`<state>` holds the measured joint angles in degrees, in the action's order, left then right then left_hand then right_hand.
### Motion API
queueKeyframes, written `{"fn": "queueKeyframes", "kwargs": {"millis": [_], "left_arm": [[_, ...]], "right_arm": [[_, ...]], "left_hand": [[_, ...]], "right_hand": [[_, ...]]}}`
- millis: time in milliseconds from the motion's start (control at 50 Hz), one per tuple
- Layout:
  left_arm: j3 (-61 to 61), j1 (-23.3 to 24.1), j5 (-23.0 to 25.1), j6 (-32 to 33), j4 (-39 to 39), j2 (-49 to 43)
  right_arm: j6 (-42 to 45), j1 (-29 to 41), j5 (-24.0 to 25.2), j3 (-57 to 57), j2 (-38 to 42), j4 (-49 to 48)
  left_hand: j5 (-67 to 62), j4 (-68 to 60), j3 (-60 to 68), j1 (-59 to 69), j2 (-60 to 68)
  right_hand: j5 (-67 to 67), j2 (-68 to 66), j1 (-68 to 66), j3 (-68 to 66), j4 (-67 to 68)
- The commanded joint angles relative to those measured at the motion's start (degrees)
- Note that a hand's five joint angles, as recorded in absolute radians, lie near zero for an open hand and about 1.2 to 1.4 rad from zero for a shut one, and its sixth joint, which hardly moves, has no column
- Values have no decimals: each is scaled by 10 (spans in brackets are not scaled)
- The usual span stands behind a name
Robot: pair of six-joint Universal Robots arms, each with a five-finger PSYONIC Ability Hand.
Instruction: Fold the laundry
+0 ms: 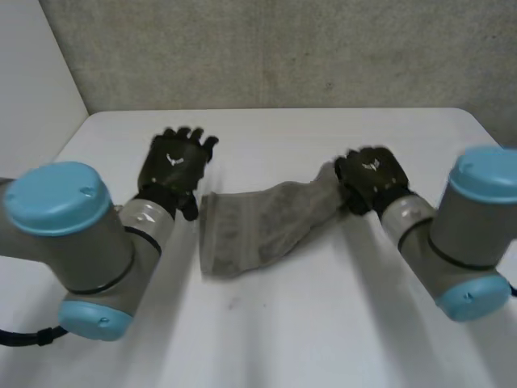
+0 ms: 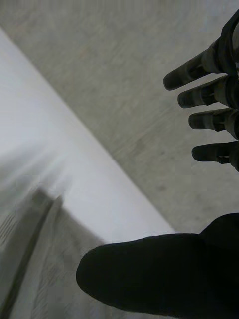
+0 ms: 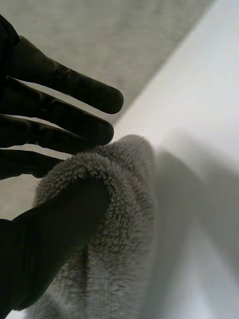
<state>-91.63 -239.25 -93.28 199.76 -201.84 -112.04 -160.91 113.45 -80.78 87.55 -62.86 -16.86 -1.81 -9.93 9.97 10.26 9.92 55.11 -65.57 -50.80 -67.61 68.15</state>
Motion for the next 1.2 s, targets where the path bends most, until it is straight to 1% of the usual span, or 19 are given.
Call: {"fn": "queueKeyframes", "kwargs": {"millis": [20, 40, 80, 180, 300, 320, 340, 360, 380, 400, 460, 500, 540, 660, 740, 840, 1040, 1120, 1200], "left_arm": [[-27, -32, -1, 0, 6, 61], [-35, -44, -1, -1, 6, 72], [-44, -53, -1, -1, 6, 84], [-66, -64, 0, -9, 6, 109], [-78, -71, 2, -45, 6, 110], [-77, -72, 3, -56, 6, 110], [-77, -72, 3, -56, 6, 110], [-73, -72, 4, -67, 5, 109], [-73, -72, 4, -67, 5, 109], [-67, -73, 4, -78, 5, 107], [-48, -71, 5, -103, 6, 97], [-36, -68, 4, -118, 6, 89], [-7, -56, 5, -157, 10, 68], [55, -22, 17, -208, 43, 12], [117, -2, 34, -225, 108, -65], [153, 0, 35, -223, 145, -129], [143, -3, 32, -204, 150, -166], [113, -3, 34, -147, 144, -165], [103, -5, 35, -89, 140, -165]], "right_arm": [[15, 143, 7, -165, 64, 73], [15, 143, 7, -165, 64, 74], [30, 195, 11, -226, 113, 100], [38, 235, 27, -272, 192, 111], [38, 252, 30, -283, 211, 105], [32, 252, 26, -286, 204, 102], [30, 251, 16, -287, 192, 100], [30, 251, 16, -287, 192, 100], [25, 251, 4, -281, 171, 101], [18, 250, -17, -273, 150, 103], [6, 245, -40, -262, 128, 107], [-33, 215, -75, -224, 85, 107], [-60, 193, -83, -203, 63, 107], [-167, 135, -76, -180, 39, 149], [-201, 119, -36, -209, 73, 192], [-204, 119, -1, -244, 124, 214], [-175, 119, 9, -293, 215, 220], [-114, 119, 1, -309, 244, 227], [-94, 120, -1, -318, 251, 233]], "left_hand": [[13, -6, 6, 3, 6], [13, -6, 6, 3, 6], [13, -6, 6, 3, 6], [13, -6, 6, 3, 6], [14, -4, 4, 1, 5], [14, -4, 4, 1, 5], [14, -4, 4, 1, 5], [14, -4, 4, 1, 5], [14, -4, 4, 1, 5], [13, -6, 6, 3, 6], [6, -13, 12, 10, 13], [4, -15, 14, 11, 15], [1, -18, 18, 15, 18], [-1, -20, 19, 16, 20], [1, -18, 18, 15, 18], [1, -18, 18, 15, 18], [4, -15, 14, 11, 15], [6, -13, 12, 10, 13], [8, -11, 11, 8, 11]], "right_hand": [[149, -144, -292, -124, 118], [149, -144, -292, -124, 118], [149, -144, -292, -124, 118], [149, -144, -292, -124, 118], [149, -144, -292, -124, 118], [86, -82, -229, -61, 56], [-226, 230, 83, 251, -256], [-229, 234, 86, 254, -259], [-525, 530, 382, 550, -556], [-551, 556, 408, 576, -582], [-551, 556, 408, 576, -582], [-551, 556, 408, 576, -582], [-551, 556, 408, 576, -582], [-551, 556, 408, 576, -582], [-551, 556, 408, 576, -582], [-551, 556, 408, 576, -582], [-551, 556, 408, 576, -582], [-551, 556, 408, 576, -582], [-551, 556, 408, 576, -582]]}}
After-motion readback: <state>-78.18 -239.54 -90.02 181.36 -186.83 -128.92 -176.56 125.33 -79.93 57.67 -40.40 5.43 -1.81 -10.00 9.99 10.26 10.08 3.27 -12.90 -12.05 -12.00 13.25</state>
